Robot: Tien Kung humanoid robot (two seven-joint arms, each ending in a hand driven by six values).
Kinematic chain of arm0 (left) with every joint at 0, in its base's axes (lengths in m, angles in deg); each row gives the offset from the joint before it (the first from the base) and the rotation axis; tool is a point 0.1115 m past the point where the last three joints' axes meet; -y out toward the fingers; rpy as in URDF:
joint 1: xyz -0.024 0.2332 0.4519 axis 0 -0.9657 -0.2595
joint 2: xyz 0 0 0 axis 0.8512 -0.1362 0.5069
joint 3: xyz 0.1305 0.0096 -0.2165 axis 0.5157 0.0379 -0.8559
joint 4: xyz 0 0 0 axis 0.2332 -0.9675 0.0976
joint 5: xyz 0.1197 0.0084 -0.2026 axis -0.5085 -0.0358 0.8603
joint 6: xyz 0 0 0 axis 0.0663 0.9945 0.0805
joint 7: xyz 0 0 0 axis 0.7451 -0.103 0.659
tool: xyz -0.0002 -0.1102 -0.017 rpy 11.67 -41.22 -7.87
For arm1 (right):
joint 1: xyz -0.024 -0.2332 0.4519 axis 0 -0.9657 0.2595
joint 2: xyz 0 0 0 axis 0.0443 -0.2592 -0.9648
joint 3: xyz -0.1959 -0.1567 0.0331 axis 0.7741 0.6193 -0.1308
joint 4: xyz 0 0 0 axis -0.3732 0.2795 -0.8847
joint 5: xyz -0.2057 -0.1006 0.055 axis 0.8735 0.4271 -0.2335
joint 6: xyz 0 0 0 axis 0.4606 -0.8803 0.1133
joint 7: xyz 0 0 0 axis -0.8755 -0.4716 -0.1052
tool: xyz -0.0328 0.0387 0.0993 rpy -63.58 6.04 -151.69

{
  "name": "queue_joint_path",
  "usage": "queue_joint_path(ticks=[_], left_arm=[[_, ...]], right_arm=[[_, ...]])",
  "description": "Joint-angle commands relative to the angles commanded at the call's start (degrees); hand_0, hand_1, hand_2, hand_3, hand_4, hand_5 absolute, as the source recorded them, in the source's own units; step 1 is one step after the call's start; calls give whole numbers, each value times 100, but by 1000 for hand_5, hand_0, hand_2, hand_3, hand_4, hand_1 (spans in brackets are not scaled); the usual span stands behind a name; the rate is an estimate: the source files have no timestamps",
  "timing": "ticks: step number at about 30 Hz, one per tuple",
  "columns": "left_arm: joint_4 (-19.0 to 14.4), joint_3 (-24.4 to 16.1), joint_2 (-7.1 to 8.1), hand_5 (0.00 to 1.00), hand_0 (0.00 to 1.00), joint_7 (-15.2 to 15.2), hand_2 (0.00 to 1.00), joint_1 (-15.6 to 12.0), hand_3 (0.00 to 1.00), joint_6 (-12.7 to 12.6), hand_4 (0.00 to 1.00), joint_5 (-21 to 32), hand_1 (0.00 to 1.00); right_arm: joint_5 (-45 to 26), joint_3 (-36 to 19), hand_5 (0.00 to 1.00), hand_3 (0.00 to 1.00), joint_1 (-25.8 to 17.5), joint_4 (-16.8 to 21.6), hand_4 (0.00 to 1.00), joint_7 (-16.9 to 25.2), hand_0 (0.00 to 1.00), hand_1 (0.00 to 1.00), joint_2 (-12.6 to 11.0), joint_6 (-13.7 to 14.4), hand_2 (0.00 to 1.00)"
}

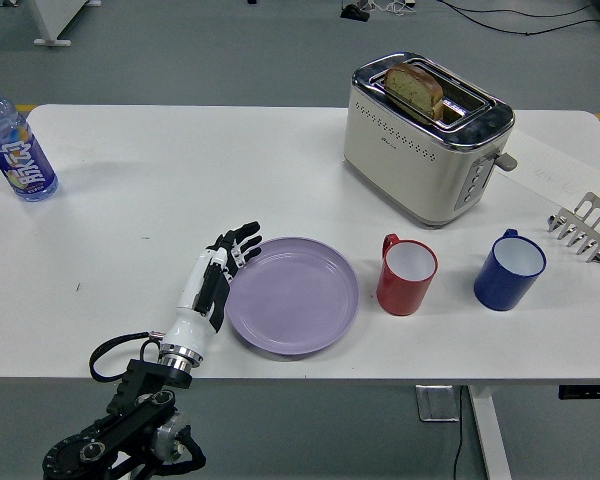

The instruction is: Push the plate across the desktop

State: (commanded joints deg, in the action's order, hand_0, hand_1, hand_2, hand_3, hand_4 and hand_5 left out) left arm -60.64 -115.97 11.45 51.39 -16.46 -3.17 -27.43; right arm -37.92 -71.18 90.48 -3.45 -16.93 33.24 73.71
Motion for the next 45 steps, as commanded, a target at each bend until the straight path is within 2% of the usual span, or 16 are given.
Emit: queue_joint_path(ticks=[7, 10, 13, 14, 15, 17, 19, 25, 29, 32, 38, 41, 45], left_arm=[[-222, -540, 5, 998, 795, 81, 870, -58, 763, -64, 506, -252, 848], [-296, -860, 37, 998, 775, 215, 842, -57, 747, -53, 501, -399, 815], [-395, -1236, 137, 998, 775, 426, 842, -40, 747, 59, 501, -442, 815], [-453, -1342, 175, 998, 775, 498, 842, -51, 747, 128, 501, -419, 815], [-492, -1438, 198, 998, 758, 549, 787, -60, 717, 186, 504, -403, 783], [-603, -1718, 284, 998, 758, 765, 787, -86, 717, 436, 504, -430, 783], [-653, -1979, 369, 998, 758, 1035, 787, -85, 717, 723, 504, -487, 783], [-681, -2752, 719, 998, 762, 2166, 774, 19, 712, 1780, 506, -811, 782], [-681, -3122, 834, 998, 768, 2497, 773, 73, 717, 2195, 509, -820, 789], [-579, -3367, 927, 998, 768, 2690, 773, 129, 717, 2396, 509, -770, 789], [-398, -3780, 1032, 998, 750, 3127, 773, 191, 724, 2616, 506, -714, 789], [-299, -3989, 1097, 998, 749, 3290, 776, 209, 727, 2535, 515, -609, 792], [-177, -4276, 1140, 998, 743, 3300, 780, 202, 728, 2500, 517, -578, 792]], right_arm=[[44, -55, 330, 723, -19, 0, 359, -10, 687, 690, 1, 0, 781], [58, -74, 330, 722, -23, 0, 360, -13, 687, 689, 1, 1, 781], [94, -108, 330, 722, -28, 0, 360, -21, 687, 689, 1, 1, 781], [100, -114, 330, 722, -30, 0, 360, -21, 687, 689, 0, 1, 781], [104, -120, 329, 722, -31, 0, 360, -21, 687, 689, -2, 0, 780], [131, -162, 329, 722, -41, 0, 360, -26, 687, 689, 0, 5, 780], [143, -182, 329, 722, -46, 0, 360, -29, 687, 689, 1, 7, 780], [224, -270, 329, 722, -40, 0, 359, -51, 687, 689, 5, 17, 780], [234, -283, 328, 722, -39, 0, 359, -54, 687, 689, 7, 19, 779], [218, -275, 328, 722, -34, 0, 359, -55, 687, 689, 16, 23, 779], [208, -263, 328, 722, -24, 0, 359, -65, 687, 690, 28, 28, 779], [188, -236, 327, 722, -21, 0, 358, -66, 686, 690, 28, 30, 779], [178, -223, 326, 723, -22, 0, 357, -66, 686, 691, 29, 32, 778]])
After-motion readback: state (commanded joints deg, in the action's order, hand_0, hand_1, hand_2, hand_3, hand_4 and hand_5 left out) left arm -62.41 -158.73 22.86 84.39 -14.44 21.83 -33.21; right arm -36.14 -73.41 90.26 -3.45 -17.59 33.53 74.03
